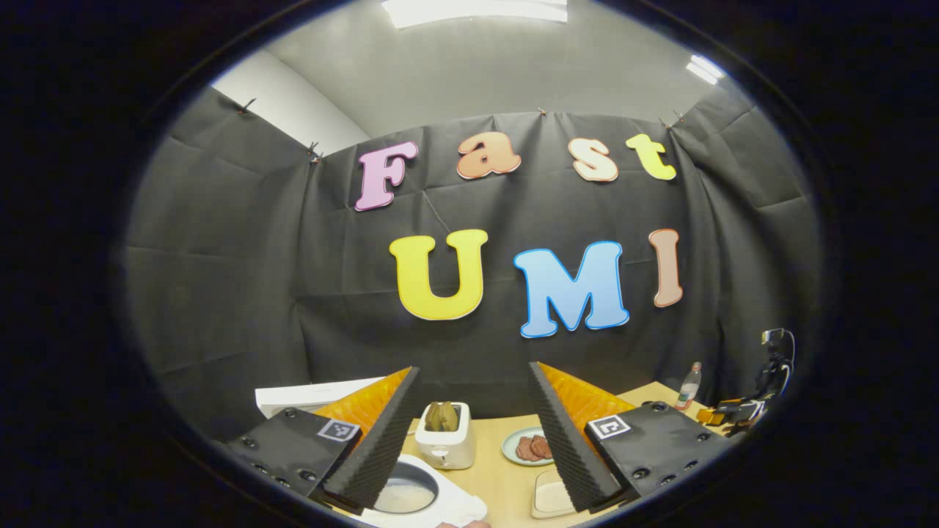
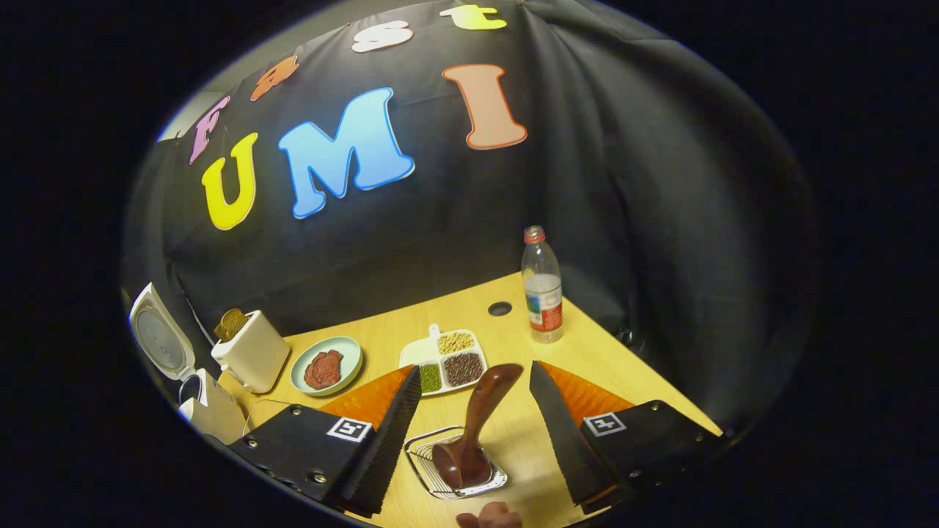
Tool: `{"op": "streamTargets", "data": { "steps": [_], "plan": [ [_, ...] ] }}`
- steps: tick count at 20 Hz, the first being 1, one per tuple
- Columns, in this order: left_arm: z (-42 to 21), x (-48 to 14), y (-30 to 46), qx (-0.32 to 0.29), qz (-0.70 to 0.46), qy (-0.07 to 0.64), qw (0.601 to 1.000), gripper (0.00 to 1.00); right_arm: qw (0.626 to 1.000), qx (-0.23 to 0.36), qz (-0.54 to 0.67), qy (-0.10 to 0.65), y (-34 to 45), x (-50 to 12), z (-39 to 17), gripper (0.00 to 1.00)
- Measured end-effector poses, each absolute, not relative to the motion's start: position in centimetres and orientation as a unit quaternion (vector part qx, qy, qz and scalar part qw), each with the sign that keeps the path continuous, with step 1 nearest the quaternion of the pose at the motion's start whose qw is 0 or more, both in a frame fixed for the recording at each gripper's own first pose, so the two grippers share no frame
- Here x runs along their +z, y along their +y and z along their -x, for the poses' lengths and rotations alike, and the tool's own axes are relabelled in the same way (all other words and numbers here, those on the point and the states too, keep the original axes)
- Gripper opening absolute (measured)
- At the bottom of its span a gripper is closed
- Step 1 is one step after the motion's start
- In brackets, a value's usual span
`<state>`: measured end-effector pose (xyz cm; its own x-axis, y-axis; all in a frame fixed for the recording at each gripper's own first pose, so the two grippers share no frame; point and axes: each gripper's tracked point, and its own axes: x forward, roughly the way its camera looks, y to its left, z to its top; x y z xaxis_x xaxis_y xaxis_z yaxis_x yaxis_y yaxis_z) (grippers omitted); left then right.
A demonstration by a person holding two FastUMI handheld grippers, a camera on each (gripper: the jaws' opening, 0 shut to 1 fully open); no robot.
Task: Close the left gripper, press the button to open the rice cooker; take a wooden spoon from the chopstick holder with the right hand, scoop a spoonful of rice and pour it into the rice cooker, then put the wooden spoon back into the chopstick holder.
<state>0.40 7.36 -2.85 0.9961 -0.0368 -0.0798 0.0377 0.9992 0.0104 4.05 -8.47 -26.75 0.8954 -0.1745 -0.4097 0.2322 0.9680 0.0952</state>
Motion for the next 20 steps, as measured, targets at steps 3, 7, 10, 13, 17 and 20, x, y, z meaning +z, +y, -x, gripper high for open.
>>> {"op": "streamTargets", "data": {
  "steps": [3,7,10,13,17,20],
  "plan": [
    [-0.7,-2.9,7.0,-0.028,-0.001,0.037,0.999,1.00,0.979,-0.111,-0.049,0.162,-9.3,-21.8,-3.9,0.90],
    [-1.1,-3.5,6.8,-0.034,0.009,0.040,0.999,1.00,0.991,-0.095,-0.020,0.090,-8.1,-13.2,-4.6,0.90],
    [-1.2,-3.9,7.3,-0.035,0.015,0.047,0.998,1.00,0.995,-0.079,-0.002,0.056,-6.0,-7.4,-5.1,0.90],
    [-1.5,-4.2,8.4,-0.029,0.025,0.052,0.998,1.00,0.997,-0.055,-0.005,0.045,-3.1,-3.5,-5.4,0.90],
    [-2.6,-3.7,11.6,-0.008,0.031,0.052,0.998,1.00,0.999,-0.029,-0.017,0.034,-0.4,-1.2,-5.4,0.90],
    [-4.5,-3.3,15.5,0.018,0.030,0.050,0.998,1.00,0.999,-0.017,-0.013,0.035,0.9,-1.2,-5.6,0.90]
  ]
}}
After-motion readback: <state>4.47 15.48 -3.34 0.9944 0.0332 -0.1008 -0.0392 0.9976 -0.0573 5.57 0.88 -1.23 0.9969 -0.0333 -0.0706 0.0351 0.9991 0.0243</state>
